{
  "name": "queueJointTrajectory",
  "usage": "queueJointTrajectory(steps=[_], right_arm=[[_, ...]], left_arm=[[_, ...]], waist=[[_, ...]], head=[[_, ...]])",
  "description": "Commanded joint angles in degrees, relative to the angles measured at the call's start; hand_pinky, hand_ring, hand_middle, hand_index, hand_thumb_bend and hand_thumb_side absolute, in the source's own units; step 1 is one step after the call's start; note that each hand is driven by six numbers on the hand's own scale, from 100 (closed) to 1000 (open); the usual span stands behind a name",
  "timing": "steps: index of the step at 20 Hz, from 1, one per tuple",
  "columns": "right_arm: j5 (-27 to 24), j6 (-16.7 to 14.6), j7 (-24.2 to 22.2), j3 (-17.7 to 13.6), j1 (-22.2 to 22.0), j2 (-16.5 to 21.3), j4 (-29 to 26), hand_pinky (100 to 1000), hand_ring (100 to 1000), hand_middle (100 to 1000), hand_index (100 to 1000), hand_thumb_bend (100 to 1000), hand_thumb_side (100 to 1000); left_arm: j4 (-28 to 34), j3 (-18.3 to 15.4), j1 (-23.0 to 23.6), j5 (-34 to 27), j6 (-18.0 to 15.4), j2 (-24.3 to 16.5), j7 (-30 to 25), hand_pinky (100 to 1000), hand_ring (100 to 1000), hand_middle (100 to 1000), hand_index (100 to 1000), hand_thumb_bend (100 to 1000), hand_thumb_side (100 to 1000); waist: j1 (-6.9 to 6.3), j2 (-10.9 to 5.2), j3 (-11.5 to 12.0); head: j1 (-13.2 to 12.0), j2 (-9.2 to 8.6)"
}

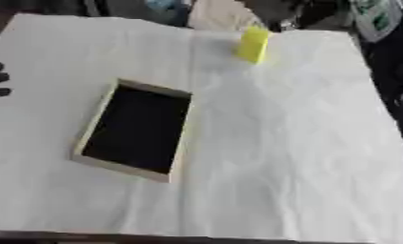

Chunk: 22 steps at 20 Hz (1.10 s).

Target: Pick up objects on the table and place them in the box.

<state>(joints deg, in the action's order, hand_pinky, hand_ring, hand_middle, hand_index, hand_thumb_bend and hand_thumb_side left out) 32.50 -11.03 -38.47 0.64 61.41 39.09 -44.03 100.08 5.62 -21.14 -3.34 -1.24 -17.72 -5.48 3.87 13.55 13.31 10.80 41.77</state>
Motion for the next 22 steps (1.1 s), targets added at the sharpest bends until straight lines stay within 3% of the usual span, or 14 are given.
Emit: queueJointTrajectory(steps=[1, 8, 22], right_arm=[[-0.04, 0.39, 2.12, -0.99, 0.71, 1.43, 0.05, 856, 878, 917, 1000, 436, 481], [0.28, 0.90, 8.58, -1.40, -0.05, 1.35, 0.74, 852, 875, 916, 1000, 434, 479], [-0.22, 1.37, 13.67, -2.10, -1.41, 2.42, 2.01, 846, 871, 912, 1000, 427, 481]], left_arm=[[1.47, 0.13, -0.92, -0.11, -0.11, -0.63, -0.43, 799, 826, 775, 904, 395, 650], [2.04, 0.20, -1.23, -0.29, -0.10, -0.41, -0.79, 800, 827, 776, 904, 392, 654], [2.61, 0.48, -1.14, -0.85, -0.06, 0.73, -1.36, 802, 827, 777, 904, 386, 665]], waist=[[-0.22, -0.77, 0.22], [-0.51, 0.32, 1.85], [-1.35, 1.99, 4.21]], head=[[0.70, -0.46], [1.82, -1.27], [3.82, -2.51]])
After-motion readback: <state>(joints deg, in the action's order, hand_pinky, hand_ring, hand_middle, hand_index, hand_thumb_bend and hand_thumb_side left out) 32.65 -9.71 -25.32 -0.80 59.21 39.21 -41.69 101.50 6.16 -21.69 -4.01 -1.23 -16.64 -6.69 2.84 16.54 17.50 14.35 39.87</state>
